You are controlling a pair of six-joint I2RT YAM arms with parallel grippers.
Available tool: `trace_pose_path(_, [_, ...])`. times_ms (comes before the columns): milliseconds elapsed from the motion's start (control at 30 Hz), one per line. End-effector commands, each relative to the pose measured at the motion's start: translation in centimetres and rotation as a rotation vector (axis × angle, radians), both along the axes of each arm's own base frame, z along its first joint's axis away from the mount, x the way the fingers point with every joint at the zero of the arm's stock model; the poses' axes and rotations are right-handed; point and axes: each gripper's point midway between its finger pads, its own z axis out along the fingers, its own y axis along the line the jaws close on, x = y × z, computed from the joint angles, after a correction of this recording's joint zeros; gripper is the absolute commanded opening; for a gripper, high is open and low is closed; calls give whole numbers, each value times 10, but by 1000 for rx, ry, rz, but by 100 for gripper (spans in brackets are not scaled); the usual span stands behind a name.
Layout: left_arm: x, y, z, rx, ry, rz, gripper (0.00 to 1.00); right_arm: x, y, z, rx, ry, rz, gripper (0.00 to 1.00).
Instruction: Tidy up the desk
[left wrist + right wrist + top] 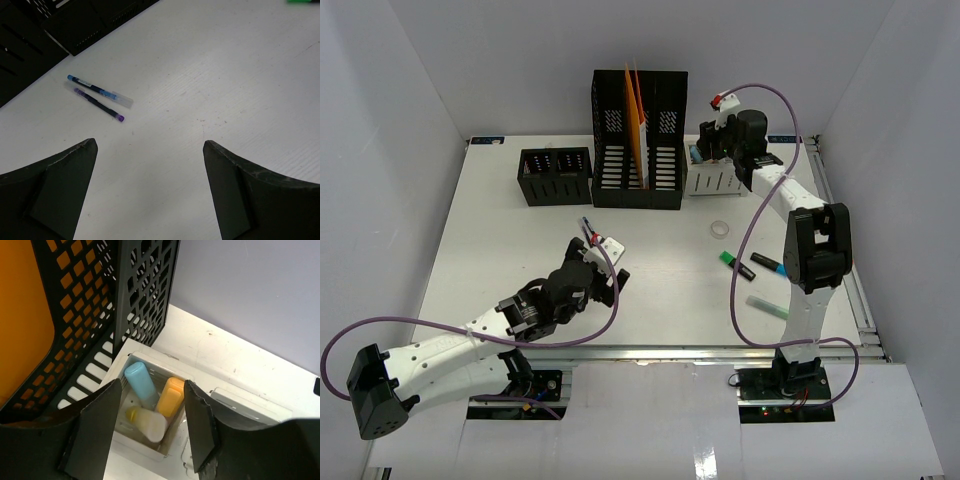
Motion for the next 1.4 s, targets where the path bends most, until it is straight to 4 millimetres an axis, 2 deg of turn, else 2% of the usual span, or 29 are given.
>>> trace_pose_path(0, [1, 0, 10, -38, -14, 12, 98, -3, 6, 29, -17, -79, 30, 69])
trace_pose_path(100, [0, -2, 9, -42, -9, 1, 98, -14, 8, 49, -11, -101, 55, 79])
trace_pose_path(200, [-1, -3, 11, -52, -11, -4, 98, -38, 17, 64, -5, -112, 149, 84])
trace_pose_path(267, [-1, -3, 13, -59, -13, -9, 98, -63, 22, 72, -18, -126, 234, 89])
trace_pose_path(333, [-2, -3, 17, -73, -20, -13, 98, -103, 35, 85, -23, -151, 404, 93])
trace_pose_path(367, [-3, -2, 19, -78, -24, -15, 98, -123, 40, 80, -30, -143, 481, 93])
trace_pose_path(433, [-4, -2, 22, -87, -26, -22, 98, -162, 41, 48, -60, -62, 606, 94])
trace_pose_path(500, [-7, -4, 26, -126, -17, -20, 98, -197, 42, 41, -72, -31, 712, 94])
trace_pose_path(600, [-10, -6, 31, -149, -16, -40, 98, -244, 23, -12, -161, 132, 764, 93])
trace_pose_path(633, [-11, -6, 33, -155, -16, -43, 98, -250, 16, -22, -198, 149, 757, 93])
trace_pose_path(733, [-13, -7, 36, -169, -18, -54, 98, -265, -8, -46, -314, 190, 702, 92])
trace_pose_path(900, [-15, -7, 39, -180, -17, -69, 98, -269, -53, -95, -483, 362, 526, 93])
trace_pose_path(1033, [-16, -9, 37, -176, -10, -75, 98, -268, -77, -127, -555, 537, 418, 92])
trace_pose_path(1167, [-16, -10, 35, -168, -2, -80, 98, -260, -84, -141, -606, 612, 365, 91])
trace_pose_path(1367, [-16, -9, 33, -160, 1, -76, 98, -243, -82, -155, -653, 682, 343, 89])
